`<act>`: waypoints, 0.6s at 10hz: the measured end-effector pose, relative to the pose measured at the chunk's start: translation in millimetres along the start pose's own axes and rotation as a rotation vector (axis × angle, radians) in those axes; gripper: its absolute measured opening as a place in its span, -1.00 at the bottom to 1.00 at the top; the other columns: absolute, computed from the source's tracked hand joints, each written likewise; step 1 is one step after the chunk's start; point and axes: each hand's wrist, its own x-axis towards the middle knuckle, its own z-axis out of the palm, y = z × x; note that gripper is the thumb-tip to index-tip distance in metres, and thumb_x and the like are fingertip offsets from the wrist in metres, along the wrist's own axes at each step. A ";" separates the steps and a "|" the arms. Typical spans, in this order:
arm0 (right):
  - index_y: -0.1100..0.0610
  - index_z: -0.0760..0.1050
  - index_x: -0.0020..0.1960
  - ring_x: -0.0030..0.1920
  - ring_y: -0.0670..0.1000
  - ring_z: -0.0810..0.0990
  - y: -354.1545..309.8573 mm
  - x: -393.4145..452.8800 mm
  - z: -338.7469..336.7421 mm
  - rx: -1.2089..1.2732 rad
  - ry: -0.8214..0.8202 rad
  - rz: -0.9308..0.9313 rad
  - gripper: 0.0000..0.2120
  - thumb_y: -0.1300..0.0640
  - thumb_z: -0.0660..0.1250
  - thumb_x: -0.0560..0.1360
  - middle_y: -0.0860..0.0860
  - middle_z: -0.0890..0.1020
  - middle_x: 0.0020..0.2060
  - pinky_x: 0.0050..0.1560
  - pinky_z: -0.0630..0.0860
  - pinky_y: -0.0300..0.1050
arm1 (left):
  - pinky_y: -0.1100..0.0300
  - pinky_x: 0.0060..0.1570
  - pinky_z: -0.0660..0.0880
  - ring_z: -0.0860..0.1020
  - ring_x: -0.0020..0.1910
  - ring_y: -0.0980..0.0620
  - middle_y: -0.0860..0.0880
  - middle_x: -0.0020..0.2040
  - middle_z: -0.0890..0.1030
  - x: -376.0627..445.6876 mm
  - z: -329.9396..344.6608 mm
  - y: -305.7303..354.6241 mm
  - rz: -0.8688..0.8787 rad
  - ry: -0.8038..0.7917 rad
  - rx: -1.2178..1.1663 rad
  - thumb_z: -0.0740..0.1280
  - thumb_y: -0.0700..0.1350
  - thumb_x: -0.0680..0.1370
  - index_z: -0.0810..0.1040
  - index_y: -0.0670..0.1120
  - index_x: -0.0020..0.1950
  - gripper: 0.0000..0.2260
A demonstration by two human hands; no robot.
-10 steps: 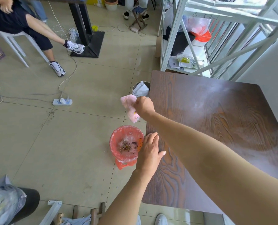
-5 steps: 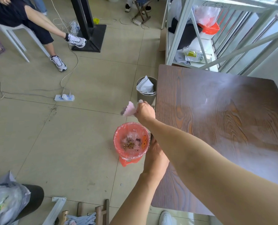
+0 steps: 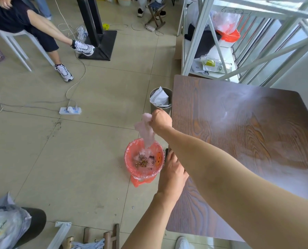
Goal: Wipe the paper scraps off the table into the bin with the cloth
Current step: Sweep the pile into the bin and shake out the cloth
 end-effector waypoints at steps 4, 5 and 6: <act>0.22 0.47 0.02 -0.09 0.15 0.52 2.2 -13.4 -68.7 0.107 -0.082 0.099 -0.74 0.04 0.30 0.48 0.12 0.55 -0.11 -0.08 0.44 -0.09 | 0.20 0.38 0.27 0.36 0.34 -0.02 -0.07 0.33 0.44 -4.0 26.5 -4.2 -0.054 -0.420 -0.119 0.36 -0.01 0.52 0.44 -0.21 0.34 -0.54; 0.18 0.36 -0.09 -0.15 0.11 0.48 3.8 -20.4 -92.2 0.184 -0.055 0.133 -0.70 -0.03 0.34 0.44 0.07 0.49 -0.16 -0.15 0.43 -0.11 | 0.23 0.31 0.29 0.42 0.28 -0.01 -0.05 0.29 0.47 6.0 14.2 -4.3 -0.105 -0.417 -0.225 0.26 -0.03 0.58 0.47 -0.21 0.32 -0.62; 0.18 0.36 -0.11 -0.17 0.12 0.51 6.0 -30.2 -113.2 0.272 0.001 0.165 -0.66 -0.06 0.37 0.41 0.08 0.51 -0.19 -0.16 0.47 -0.09 | 0.24 0.22 0.35 0.51 0.19 -0.03 -0.09 0.19 0.54 15.8 5.6 -4.9 -0.286 -0.316 -0.345 0.27 -0.07 0.58 0.53 -0.21 0.24 -0.69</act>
